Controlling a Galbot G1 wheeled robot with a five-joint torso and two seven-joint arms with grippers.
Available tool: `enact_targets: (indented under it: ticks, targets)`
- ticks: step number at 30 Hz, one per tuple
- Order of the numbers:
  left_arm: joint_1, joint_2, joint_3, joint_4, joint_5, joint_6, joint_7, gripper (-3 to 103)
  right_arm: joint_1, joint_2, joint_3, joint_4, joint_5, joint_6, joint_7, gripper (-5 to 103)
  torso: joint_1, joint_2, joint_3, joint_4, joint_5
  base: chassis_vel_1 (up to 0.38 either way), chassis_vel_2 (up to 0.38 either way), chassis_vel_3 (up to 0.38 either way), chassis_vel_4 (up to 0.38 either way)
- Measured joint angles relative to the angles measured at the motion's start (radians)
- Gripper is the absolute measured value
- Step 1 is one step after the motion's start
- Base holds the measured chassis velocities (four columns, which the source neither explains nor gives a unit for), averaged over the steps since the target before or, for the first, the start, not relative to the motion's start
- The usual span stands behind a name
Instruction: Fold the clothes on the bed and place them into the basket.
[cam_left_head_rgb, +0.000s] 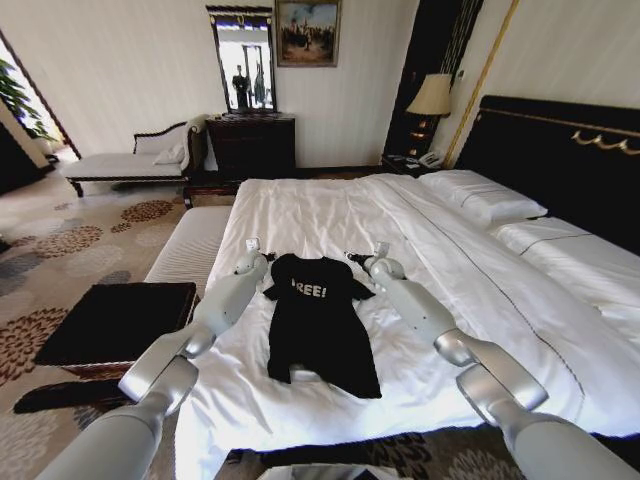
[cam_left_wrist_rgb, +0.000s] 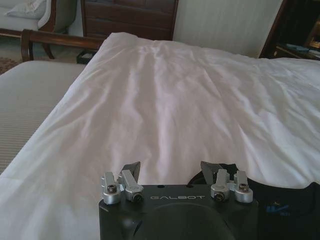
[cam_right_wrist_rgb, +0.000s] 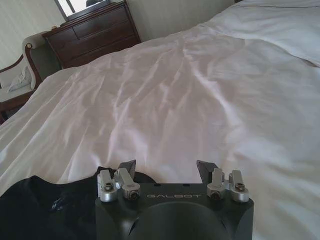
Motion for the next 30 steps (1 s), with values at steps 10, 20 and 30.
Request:
enact_targets:
  ticks: [10,20,30]
  targets:
    - [0.542,0.334,-0.198,-0.622,0.130,-0.067,0.070,99,-0.433,-0.175,0.271,0.500,0.090,-0.056,0.035,100,-0.001,0.000,0.000,0.0019,-0.0005,0.000,0.000,0.000,0.000]
    - [0.909,0.316,-0.397,-0.849,0.219,-0.167,0.080,99,-0.796,-0.175,0.479,0.732,-0.077,0.010,-0.030,100,0.000,0.000,0.000,0.0007,-0.0006,0.000,0.000,0.000,0.000]
    - [1.223,0.257,-0.532,-1.021,0.274,-0.185,0.124,99,-1.102,-0.094,0.616,0.840,-0.211,0.057,-0.072,100,0.000,0.000,0.000,0.0005,-0.0003,0.000,0.000,0.000,0.000]
